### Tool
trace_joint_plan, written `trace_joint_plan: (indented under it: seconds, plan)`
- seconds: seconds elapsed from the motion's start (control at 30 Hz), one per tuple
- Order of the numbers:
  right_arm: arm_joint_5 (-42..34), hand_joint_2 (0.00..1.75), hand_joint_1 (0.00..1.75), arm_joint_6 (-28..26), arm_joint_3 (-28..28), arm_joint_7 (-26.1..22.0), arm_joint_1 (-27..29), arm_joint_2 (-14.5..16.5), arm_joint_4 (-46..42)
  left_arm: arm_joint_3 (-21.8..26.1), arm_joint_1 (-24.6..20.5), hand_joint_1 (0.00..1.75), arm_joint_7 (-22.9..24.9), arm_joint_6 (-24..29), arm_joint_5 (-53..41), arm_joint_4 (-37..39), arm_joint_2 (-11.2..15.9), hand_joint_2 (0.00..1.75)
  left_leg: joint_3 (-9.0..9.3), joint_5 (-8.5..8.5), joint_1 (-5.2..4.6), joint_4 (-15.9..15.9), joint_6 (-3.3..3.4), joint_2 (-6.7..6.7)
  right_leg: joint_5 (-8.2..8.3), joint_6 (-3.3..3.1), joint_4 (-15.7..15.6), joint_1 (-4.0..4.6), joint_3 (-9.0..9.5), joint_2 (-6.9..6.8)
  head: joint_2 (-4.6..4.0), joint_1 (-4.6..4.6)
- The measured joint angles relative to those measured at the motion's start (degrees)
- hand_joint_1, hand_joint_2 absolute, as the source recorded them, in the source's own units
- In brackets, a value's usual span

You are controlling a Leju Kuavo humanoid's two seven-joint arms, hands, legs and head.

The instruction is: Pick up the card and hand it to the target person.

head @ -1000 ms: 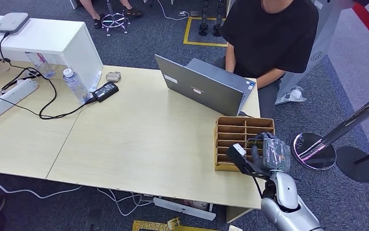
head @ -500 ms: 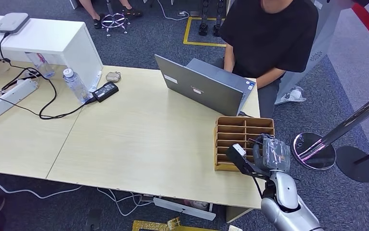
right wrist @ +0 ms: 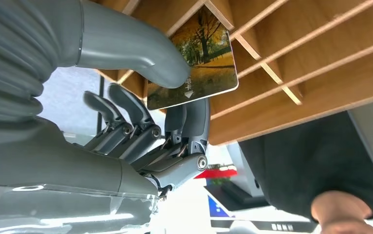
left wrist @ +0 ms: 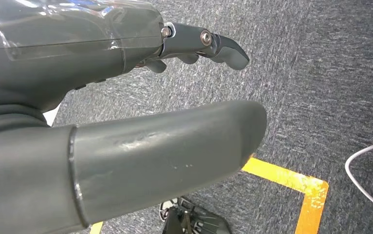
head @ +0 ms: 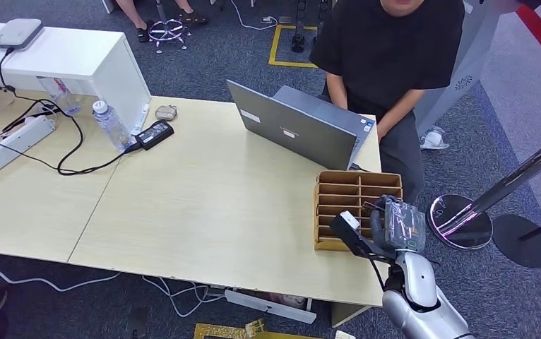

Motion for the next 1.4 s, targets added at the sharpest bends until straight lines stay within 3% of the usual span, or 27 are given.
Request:
trace_joint_plan:
  seconds: [0.37, 0.53, 0.67, 0.83, 1.07, 1.4]
  plan:
    - [0.08, 1.75, 1.59, -0.33, -0.78, 0.4, 1.5, -2.52, -9.42, -1.0, -0.01, 0.0, -0.52, 0.44, 1.46, 0.0, 0.0, 0.0, 0.0, 0.0, 0.0, 0.0, 0.0, 0.01, 0.0, 0.0, 0.0, 0.0, -0.01, 0.01, 0.0, -0.01]
    - [-0.54, 1.75, 1.43, -1.42, -1.6, 0.49, 1.76, -3.65, -13.52, -1.43, -0.03, 0.0, -0.67, 0.66, 1.78, 0.0, 0.0, 0.0, 0.0, 0.0, 0.0, 0.0, 0.0, 0.01, 0.0, 0.0, 0.0, 0.0, -0.01, 0.0, 0.0, -0.01]
    - [-2.15, 1.75, 1.6, -4.21, -2.95, 0.48, 2.03, -4.56, -17.11, -1.88, -0.07, 0.0, -0.57, 0.7, 2.42, 0.0, 0.0, 0.0, 0.0, 0.0, 0.0, 0.0, 0.0, 0.01, 0.0, 0.0, 0.0, 0.0, 0.0, 0.0, 0.0, 0.0]
    - [-5.99, 1.75, 1.63, -5.97, -5.07, -0.82, 0.34, -5.12, -18.46, -2.75, -0.61, 0.0, 0.1, 0.14, 2.75, 0.0, 0.08, 0.0, -0.01, 0.0, -0.01, 0.0, 0.0, 0.01, 0.0, 0.0, 0.0, -0.01, 0.0, 0.0, 0.0, -0.01]
    - [-10.66, 1.75, 1.68, -5.96, -5.96, -4.01, -6.7, -4.83, -13.85, -4.02, -1.51, 0.0, 0.34, -2.15, 3.5, 0.0, 0.78, 0.0, -0.03, 0.02, 0.0, 0.0, 0.0, 0.0, 0.01, 0.01, 0.02, 0.0, 0.02, -0.02, 0.0, -0.01]
    - [-14.45, 1.75, 1.68, -8.09, -5.88, -9.29, -15.18, -1.05, 2.46, -6.25, -1.78, 0.0, 0.69, -2.75, 3.68, 0.0, 1.4, 0.0, -0.09, 0.01, 0.0, 0.0, 0.0, -0.02, 0.0, 0.0, 0.02, 0.0, 0.0, -0.04, 0.0, -0.01]
